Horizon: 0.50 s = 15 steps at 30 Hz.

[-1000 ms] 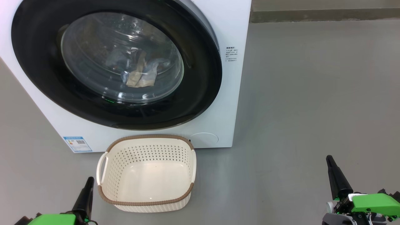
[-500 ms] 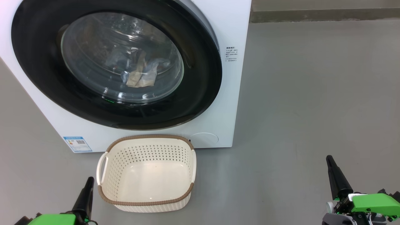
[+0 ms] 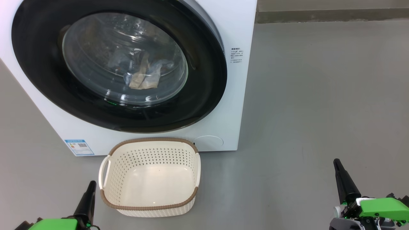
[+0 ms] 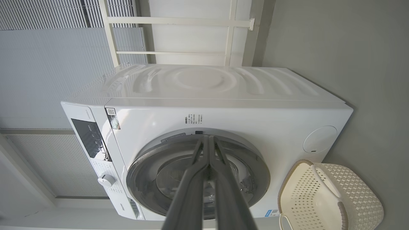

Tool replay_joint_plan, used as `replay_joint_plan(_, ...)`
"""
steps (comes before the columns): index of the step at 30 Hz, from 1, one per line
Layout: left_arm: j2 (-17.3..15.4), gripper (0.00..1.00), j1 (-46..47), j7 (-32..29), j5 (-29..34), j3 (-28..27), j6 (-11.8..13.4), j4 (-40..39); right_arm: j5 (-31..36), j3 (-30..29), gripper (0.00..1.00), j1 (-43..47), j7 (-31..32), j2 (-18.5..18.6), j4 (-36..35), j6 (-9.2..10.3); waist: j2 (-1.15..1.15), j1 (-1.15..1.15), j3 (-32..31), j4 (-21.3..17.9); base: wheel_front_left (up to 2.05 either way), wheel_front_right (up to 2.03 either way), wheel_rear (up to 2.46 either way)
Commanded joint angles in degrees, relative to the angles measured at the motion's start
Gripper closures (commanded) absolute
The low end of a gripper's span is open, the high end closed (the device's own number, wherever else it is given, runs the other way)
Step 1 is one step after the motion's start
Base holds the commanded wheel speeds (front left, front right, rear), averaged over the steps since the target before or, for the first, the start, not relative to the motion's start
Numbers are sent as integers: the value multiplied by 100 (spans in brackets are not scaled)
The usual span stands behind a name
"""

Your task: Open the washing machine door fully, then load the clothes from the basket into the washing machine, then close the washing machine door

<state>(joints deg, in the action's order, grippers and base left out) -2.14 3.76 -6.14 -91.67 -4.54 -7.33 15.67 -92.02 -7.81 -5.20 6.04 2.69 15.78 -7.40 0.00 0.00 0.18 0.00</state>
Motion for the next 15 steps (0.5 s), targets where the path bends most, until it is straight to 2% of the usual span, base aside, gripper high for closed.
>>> replay_joint_plan(1, -74, 100, 243, -36, -49, -199, -15, -164, -15, 128, 100, -98, 45, 19, -176, -9, 0, 0, 0, 0, 0, 0, 0)
replay_joint_plan(15, -74, 100, 243, -36, -50, -198, -15, -164, -15, 128, 100, -98, 45, 19, -176, -9, 0, 0, 0, 0, 0, 0, 0)
